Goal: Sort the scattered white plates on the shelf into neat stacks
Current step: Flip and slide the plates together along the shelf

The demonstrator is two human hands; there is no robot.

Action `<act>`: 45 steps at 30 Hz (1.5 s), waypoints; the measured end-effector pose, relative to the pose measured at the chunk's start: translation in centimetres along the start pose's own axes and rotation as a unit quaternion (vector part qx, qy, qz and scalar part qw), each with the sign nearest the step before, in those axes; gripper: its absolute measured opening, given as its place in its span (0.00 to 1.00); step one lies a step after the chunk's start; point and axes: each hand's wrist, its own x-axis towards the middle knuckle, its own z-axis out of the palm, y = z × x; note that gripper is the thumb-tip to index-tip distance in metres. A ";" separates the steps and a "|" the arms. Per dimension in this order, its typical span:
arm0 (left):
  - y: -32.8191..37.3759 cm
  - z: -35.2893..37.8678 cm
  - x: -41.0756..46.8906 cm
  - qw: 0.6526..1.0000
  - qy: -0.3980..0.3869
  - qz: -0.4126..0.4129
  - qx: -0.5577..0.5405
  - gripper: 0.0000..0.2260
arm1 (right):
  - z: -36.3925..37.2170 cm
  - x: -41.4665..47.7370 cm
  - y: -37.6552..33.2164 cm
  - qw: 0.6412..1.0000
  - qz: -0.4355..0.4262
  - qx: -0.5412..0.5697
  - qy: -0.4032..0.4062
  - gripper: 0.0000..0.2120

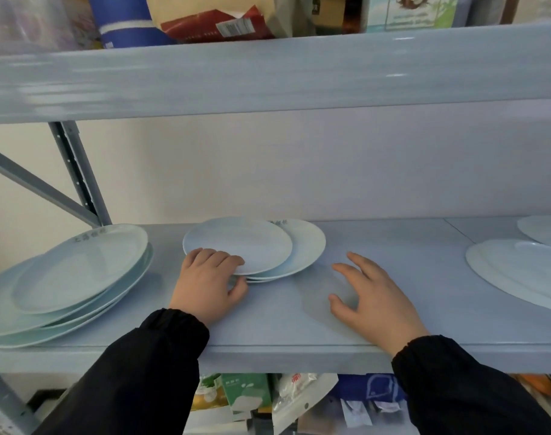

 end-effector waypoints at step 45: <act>27.4 5.1 8.2 0.968 -0.112 0.112 -0.196 0.13 | -6.7 -5.6 14.5 0.990 0.102 -0.017 0.098 0.11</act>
